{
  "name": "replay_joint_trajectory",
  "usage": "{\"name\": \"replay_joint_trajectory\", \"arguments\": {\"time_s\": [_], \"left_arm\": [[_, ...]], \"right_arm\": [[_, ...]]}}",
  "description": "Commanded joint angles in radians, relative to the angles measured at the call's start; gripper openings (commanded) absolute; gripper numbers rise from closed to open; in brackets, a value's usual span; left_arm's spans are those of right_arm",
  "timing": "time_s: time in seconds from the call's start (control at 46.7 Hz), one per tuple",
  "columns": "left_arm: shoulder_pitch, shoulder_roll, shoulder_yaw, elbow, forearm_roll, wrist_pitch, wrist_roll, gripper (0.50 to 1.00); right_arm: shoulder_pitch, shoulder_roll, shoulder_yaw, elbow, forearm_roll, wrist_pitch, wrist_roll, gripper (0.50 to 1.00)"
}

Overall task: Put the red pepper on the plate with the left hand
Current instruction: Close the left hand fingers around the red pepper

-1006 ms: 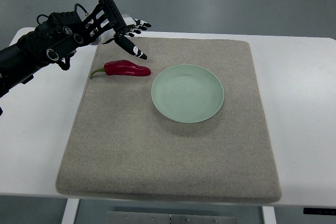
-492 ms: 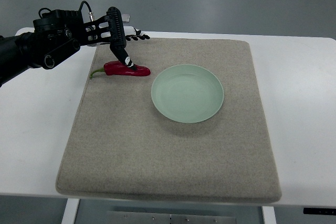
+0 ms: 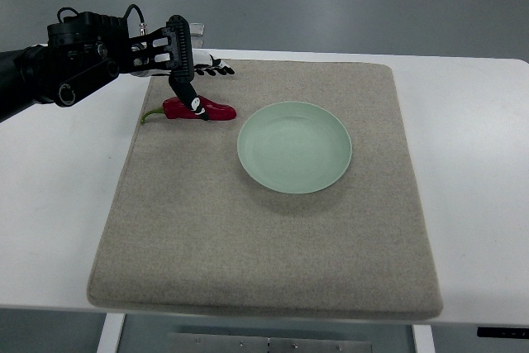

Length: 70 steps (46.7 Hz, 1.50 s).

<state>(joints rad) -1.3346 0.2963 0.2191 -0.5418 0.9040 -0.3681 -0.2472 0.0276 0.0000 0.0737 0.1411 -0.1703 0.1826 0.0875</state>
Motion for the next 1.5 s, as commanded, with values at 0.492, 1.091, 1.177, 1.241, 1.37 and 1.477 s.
{"name": "replay_joint_trajectory", "arguments": {"time_s": [0.492, 1.091, 1.177, 1.241, 1.37, 1.477], "left_arm": [[0.0, 0.0, 0.029, 0.006, 0.044, 0.014, -0.001, 0.975], [0.011, 0.0, 0.031, 0.005, 0.064, 0.052, -0.004, 0.733], [0.011, 0.0, 0.031, 0.005, 0.064, 0.052, -0.007, 0.692], [0.011, 0.0, 0.031, 0.005, 0.064, 0.052, -0.009, 0.668], [0.011, 0.0, 0.031, 0.002, 0.064, 0.051, -0.009, 0.624], [0.011, 0.0, 0.031, 0.003, 0.064, 0.051, -0.009, 0.587]], "right_arm": [[0.0, 0.0, 0.0, 0.0, 0.0, 0.0, 0.0, 0.932], [0.0, 0.0, 0.001, 0.0, 0.0, 0.0, 0.0, 0.932], [0.0, 0.0, 0.0, 0.0, 0.0, 0.0, 0.0, 0.932], [0.0, 0.0, 0.0, 0.0, 0.0, 0.0, 0.0, 0.932], [0.0, 0.0, 0.0, 0.0, 0.0, 0.0, 0.0, 0.932], [0.0, 0.0, 0.0, 0.0, 0.0, 0.0, 0.0, 0.932]]}}
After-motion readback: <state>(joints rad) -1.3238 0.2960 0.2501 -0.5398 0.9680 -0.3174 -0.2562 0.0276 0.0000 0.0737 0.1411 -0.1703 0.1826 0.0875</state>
